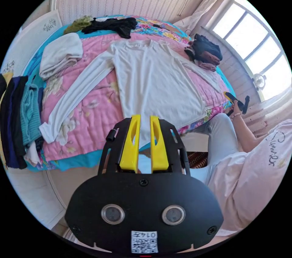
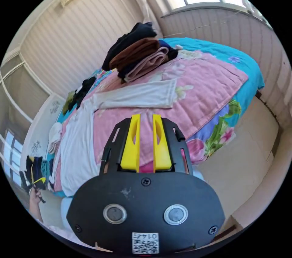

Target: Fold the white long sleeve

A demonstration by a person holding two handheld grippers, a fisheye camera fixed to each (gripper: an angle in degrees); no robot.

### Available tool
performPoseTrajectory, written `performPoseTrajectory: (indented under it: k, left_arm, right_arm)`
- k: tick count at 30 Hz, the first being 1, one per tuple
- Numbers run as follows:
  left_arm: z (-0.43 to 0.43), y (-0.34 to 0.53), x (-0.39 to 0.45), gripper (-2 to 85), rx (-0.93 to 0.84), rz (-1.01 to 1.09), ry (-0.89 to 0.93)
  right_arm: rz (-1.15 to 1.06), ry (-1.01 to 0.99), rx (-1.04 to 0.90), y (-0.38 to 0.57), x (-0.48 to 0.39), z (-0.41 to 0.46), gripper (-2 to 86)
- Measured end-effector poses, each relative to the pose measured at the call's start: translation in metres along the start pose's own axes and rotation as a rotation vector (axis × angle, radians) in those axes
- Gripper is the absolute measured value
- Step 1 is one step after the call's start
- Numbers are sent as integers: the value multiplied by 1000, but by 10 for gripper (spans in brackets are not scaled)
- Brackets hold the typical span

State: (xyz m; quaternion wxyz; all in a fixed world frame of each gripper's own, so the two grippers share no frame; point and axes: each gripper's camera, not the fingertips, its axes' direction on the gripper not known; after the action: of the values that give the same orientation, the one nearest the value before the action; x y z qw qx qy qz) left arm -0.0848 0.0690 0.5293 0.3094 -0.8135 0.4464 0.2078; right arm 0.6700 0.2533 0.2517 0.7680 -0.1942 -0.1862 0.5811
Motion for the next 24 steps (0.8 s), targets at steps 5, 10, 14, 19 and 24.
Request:
performPoseTrajectory:
  k: [5, 10, 14, 19, 24]
  left_arm:
    - [3, -104, 103, 67, 94, 245, 130]
    - [41, -206, 242, 65, 81, 568, 182]
    - [92, -275, 375, 55, 24, 818, 195]
    - [149, -322, 513, 61, -29, 1089, 220]
    - [213, -360, 608, 67, -189, 1047, 183]
  right_arm:
    - [202, -49, 78, -47, 51, -7, 84]
    - [224, -86, 96, -71, 65, -19, 75]
    - [229, -142, 83, -97, 74, -43, 43]
    - [357, -316, 81, -110, 105, -67, 14]
    - [415, -436, 86, -118, 121, -86, 6]
